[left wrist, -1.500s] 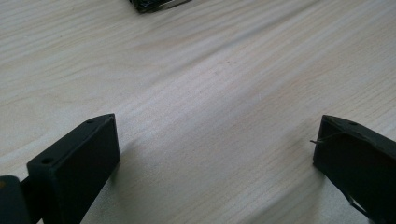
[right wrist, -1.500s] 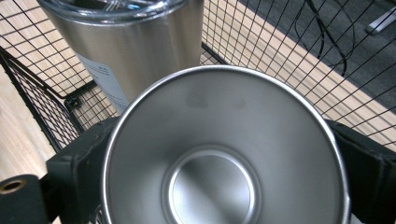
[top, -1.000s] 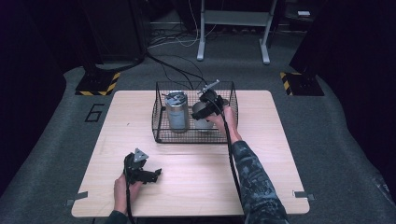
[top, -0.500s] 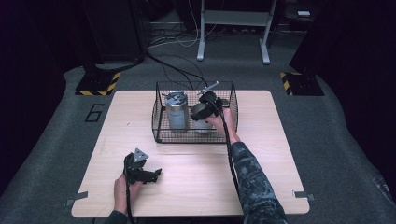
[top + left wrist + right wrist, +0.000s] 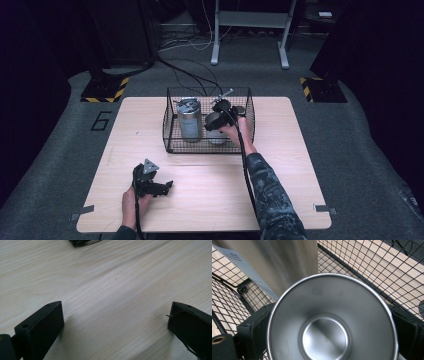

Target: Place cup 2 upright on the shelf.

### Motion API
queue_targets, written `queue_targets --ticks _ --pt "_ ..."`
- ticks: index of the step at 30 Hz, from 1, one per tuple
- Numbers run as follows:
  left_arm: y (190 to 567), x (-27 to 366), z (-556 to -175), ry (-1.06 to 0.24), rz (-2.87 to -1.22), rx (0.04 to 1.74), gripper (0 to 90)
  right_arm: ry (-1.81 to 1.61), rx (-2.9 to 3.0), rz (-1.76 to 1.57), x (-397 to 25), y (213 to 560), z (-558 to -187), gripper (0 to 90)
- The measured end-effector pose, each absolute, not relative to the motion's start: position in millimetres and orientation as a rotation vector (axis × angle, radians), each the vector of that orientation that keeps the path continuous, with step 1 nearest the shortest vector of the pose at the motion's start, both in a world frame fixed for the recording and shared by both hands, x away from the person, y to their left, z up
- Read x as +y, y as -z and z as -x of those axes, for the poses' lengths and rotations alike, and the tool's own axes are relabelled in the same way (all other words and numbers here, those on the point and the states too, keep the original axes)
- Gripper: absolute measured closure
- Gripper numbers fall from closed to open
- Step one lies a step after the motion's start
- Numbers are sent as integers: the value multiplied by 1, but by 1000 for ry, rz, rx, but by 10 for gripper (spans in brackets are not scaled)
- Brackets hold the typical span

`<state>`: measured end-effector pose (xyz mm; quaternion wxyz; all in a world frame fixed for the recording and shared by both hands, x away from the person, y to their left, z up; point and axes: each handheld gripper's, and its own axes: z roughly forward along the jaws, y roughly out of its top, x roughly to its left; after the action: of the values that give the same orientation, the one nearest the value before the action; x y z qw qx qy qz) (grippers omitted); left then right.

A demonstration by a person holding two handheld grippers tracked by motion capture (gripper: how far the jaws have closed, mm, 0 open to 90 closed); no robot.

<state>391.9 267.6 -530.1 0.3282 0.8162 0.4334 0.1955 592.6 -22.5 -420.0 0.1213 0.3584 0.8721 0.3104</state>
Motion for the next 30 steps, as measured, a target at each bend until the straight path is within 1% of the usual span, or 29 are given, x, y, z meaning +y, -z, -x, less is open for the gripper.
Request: queue_targets --ticks 14,26,30 --pt "530 268 -392 -511 -2138 1133 3 -852 2554 -1060 -18 427 -593 54" --pt "530 268 -392 -511 -2139 1133 3 -813 2588 -1089 -22 425 -596 50" --pt "530 268 -392 -505 -2142 1131 3 -816 2594 -1094 -21 422 -595 29"
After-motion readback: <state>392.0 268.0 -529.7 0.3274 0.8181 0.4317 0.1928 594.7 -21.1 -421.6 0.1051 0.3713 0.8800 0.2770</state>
